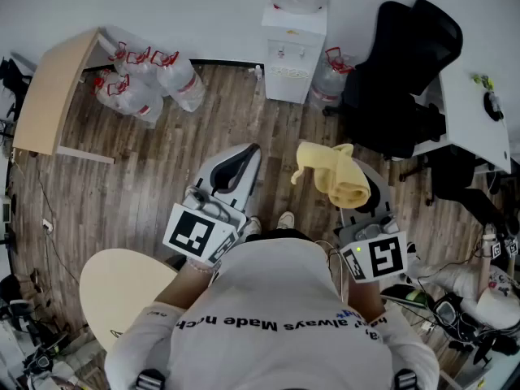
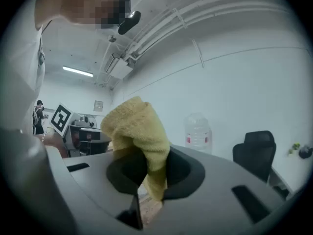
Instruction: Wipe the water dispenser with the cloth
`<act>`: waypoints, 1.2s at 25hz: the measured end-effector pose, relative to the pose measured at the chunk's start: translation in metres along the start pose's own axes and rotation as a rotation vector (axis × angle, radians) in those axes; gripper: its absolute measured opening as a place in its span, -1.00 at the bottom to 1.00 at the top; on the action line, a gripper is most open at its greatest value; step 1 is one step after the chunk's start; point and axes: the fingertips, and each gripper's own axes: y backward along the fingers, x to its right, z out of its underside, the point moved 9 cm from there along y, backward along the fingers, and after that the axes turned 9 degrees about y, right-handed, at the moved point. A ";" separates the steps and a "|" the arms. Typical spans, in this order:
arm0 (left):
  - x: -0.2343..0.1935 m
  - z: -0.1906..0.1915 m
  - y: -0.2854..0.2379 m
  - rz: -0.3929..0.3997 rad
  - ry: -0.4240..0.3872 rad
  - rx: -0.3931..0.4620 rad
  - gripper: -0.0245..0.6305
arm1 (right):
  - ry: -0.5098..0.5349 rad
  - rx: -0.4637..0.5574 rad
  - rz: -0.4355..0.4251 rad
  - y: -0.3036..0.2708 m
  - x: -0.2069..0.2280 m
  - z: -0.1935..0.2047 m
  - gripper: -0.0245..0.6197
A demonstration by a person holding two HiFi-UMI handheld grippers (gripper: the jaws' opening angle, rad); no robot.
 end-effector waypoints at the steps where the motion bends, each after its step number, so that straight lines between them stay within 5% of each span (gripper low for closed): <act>1: -0.001 0.000 -0.003 0.003 0.001 0.001 -0.86 | -0.014 0.005 0.009 0.000 0.002 0.000 -0.70; 17: 0.025 0.012 -0.063 0.017 0.008 -0.007 -0.86 | -0.021 -0.005 0.005 -0.002 0.058 0.015 -0.70; 30: -0.038 -0.001 -0.094 0.038 0.008 -0.021 -0.87 | 0.002 -0.020 -0.014 -0.074 0.063 0.009 -0.70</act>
